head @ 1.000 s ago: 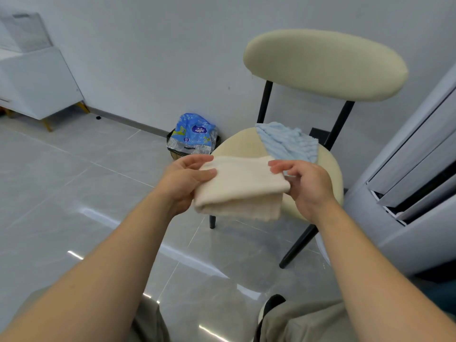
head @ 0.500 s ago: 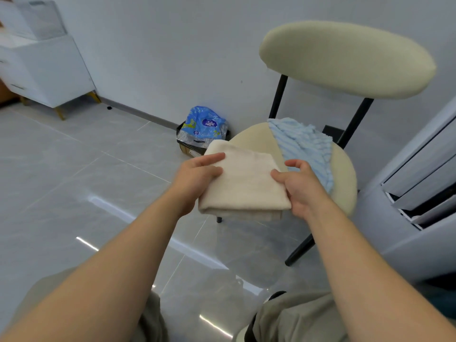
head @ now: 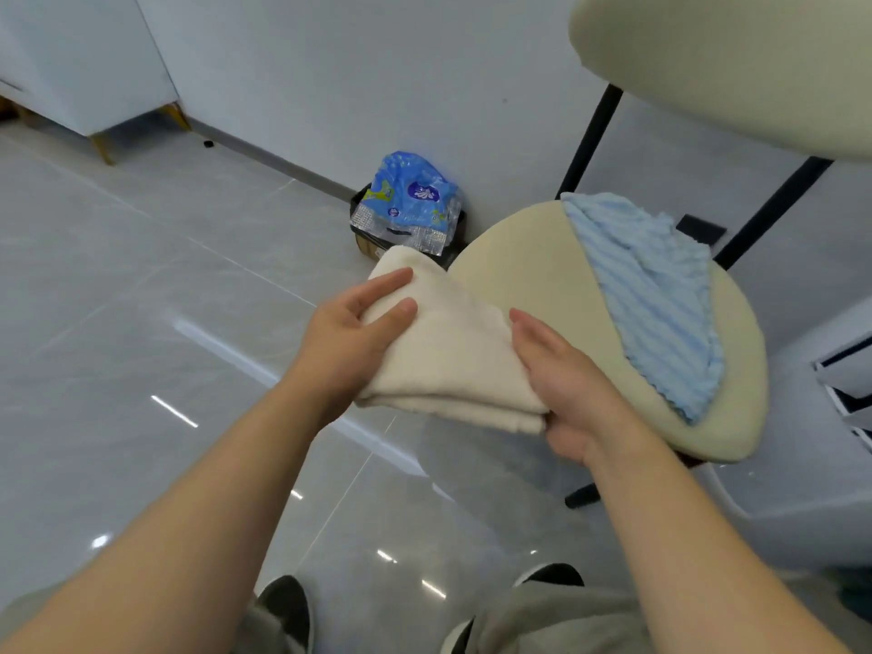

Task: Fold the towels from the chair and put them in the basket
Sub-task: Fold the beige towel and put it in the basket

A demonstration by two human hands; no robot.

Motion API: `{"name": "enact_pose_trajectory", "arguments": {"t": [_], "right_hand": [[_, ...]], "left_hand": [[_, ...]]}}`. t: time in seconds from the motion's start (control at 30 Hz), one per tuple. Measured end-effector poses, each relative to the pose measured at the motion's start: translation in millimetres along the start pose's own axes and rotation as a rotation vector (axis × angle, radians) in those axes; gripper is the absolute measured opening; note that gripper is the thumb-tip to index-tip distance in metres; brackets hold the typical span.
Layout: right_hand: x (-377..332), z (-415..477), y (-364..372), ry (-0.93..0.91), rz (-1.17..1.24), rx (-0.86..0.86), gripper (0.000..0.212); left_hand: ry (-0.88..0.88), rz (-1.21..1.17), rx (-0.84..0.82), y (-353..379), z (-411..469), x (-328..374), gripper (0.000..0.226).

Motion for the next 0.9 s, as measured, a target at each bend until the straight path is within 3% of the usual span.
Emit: {"name": "enact_pose_trajectory", "arguments": {"t": [0.1, 0.27, 0.43, 0.63, 0.73, 0.9], "right_hand": [[-4, 12, 5, 0.121, 0.118, -0.048, 0.033], [-22, 27, 25, 0.387, 0.203, -0.073, 0.044], [-109, 5, 44, 0.535, 0.244, -0.087, 0.047], [-305, -98, 52, 0.389, 0.124, -0.076, 0.044], [-395, -163, 56, 0.231, 0.075, -0.025, 0.046], [-487, -237, 68, -0.011, 0.098, 0.016, 0.051]], "left_hand": [[-0.024, -0.032, -0.002, -3, 16, -1, 0.03], [-0.206, -0.053, 0.008, -3, 48, 2, 0.031], [-0.29, -0.033, -0.013, -15, 75, 87, 0.03], [-0.277, 0.106, -0.058, -65, 64, 291, 0.029], [-0.218, 0.185, -0.089, -90, 52, 395, 0.032], [-0.096, 0.236, -0.143, -128, 46, 509, 0.04]]}}
Point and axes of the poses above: each hand's wrist, its own z-axis towards the middle knuckle, its own y-axis out of the palm, x = y × z, the point moved 2 cm from there along z, towards the middle knuckle, and after that the axes turned 15 degrees about x, right-handed, at the moved point
